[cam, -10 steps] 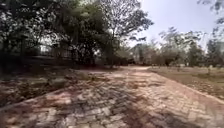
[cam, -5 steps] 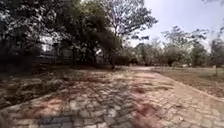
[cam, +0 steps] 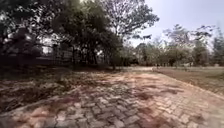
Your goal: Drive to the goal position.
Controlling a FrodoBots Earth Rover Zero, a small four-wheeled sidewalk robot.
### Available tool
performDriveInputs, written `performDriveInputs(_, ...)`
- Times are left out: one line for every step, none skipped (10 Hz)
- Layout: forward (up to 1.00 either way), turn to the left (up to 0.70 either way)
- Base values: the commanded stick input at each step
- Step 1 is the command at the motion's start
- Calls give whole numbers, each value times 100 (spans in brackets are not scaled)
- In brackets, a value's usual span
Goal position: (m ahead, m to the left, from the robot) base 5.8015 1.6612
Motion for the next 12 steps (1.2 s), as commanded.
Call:
performDriveInputs(70,0)
performDriveInputs(70,0)
performDriveInputs(70,0)
performDriveInputs(70,0)
performDriveInputs(70,0)
performDriveInputs(70,0)
performDriveInputs(70,0)
performDriveInputs(70,0)
performDriveInputs(70,0)
performDriveInputs(70,0)
performDriveInputs(70,0)
performDriveInputs(70,0)
